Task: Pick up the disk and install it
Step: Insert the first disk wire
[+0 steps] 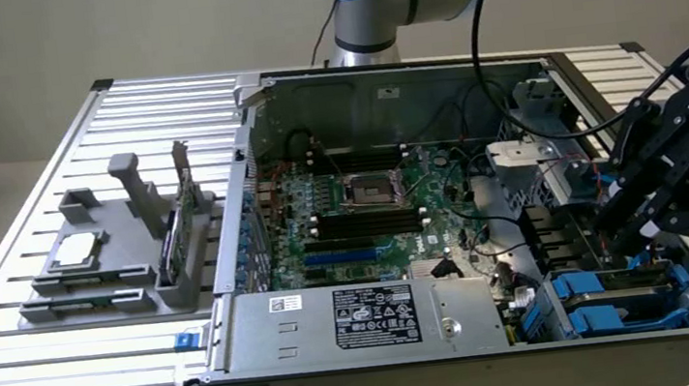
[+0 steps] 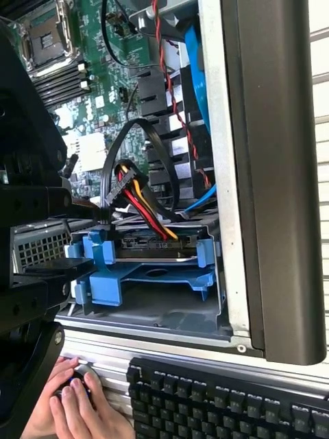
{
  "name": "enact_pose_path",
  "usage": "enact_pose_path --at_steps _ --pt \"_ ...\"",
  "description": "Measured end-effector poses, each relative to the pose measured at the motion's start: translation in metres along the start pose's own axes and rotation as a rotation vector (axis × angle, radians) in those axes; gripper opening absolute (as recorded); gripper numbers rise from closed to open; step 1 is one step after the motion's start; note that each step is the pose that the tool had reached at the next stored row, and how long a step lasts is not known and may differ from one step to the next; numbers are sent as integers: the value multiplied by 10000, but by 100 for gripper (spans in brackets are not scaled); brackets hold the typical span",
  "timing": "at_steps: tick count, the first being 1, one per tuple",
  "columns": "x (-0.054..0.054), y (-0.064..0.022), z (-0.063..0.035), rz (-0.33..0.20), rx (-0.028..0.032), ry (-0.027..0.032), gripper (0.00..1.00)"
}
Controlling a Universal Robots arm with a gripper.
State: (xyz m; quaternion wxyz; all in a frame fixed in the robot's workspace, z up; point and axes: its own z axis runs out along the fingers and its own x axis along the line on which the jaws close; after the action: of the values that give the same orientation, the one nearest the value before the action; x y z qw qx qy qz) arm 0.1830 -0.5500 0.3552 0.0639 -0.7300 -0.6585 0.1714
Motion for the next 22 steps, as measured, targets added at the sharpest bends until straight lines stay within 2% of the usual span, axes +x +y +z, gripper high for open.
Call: enact_pose_path --at_steps 5,9,10,11,12,14,22 --pt "4 7 20 -21 -64 31 36" --pt "5 10 28 -36 -99 34 36" --pt "5 10 29 -39 -103 33 34" --pt "6 11 31 -43 -106 34 27" --pt "6 11 32 -45 -109 33 27" --pt "6 11 34 -51 -113 32 17" --pt "7 12 37 -61 -116 29 15"
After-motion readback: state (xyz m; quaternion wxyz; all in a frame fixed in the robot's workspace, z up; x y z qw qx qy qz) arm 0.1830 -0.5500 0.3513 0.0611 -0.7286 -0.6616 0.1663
